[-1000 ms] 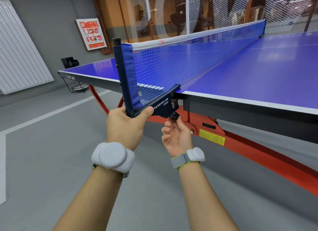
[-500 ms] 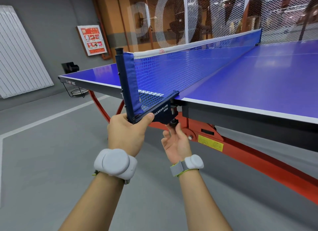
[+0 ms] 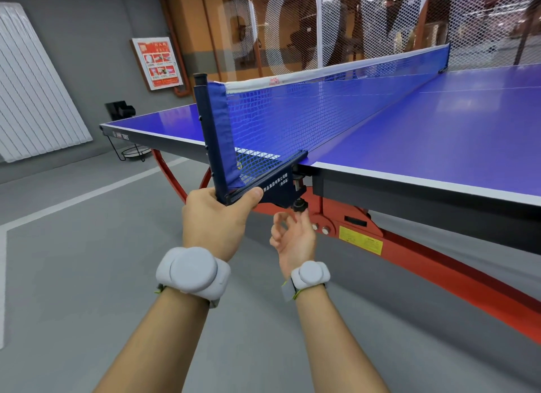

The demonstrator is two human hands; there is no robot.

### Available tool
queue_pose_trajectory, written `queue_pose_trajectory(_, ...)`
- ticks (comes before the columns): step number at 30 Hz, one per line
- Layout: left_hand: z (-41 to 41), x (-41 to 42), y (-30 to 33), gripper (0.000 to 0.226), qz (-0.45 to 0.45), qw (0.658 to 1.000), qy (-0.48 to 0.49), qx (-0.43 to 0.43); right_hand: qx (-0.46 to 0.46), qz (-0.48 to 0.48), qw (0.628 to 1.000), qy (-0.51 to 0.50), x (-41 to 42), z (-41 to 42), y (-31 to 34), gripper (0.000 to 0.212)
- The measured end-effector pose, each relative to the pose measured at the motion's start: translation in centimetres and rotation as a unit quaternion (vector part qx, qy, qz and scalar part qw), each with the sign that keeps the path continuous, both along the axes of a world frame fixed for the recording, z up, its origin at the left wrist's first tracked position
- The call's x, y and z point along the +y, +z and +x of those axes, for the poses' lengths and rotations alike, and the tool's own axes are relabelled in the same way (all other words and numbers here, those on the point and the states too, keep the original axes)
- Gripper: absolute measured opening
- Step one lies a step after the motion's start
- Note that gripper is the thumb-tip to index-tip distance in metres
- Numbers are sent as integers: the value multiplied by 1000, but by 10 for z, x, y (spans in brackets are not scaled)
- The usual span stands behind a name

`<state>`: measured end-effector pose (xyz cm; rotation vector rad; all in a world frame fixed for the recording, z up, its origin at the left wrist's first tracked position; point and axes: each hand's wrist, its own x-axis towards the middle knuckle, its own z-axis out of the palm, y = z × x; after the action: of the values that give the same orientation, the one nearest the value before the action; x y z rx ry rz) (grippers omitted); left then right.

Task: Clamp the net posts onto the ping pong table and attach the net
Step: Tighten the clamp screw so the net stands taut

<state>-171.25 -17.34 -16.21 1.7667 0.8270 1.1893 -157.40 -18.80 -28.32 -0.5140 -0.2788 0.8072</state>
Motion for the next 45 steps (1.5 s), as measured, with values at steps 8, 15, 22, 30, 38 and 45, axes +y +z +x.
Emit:
queue_pose_trajectory(8, -2, -5, -1, 36, 11, 1000, 7, 3, 135, 55, 985, 91, 6, 12, 19, 39)
queue_pose_trajectory(15, -3, -5, 3, 35, 11, 1000, 3, 8, 112, 53, 978, 167, -4, 23, 19, 42)
queue_pose_trajectory(22, -4, -3, 3, 46, -1, 1000, 0, 13, 18, 31, 999, 14, 2, -8, 17, 51)
queue_pose_trajectory(30, -5, -5, 4, 53, 0, 1000, -11, 11, 168, 114, 973, 112, 2, 6, 21, 37)
queue_pose_trajectory(38, -3, 2, 3, 47, -7, 1000, -14, 16, 104, 70, 988, 92, 2, 2, 23, 48)
queue_pose_trajectory(45, -1, 4, 0, 34, -5, 1000, -20, 3, 62, 67, 995, 40, 3, 0, 18, 54)
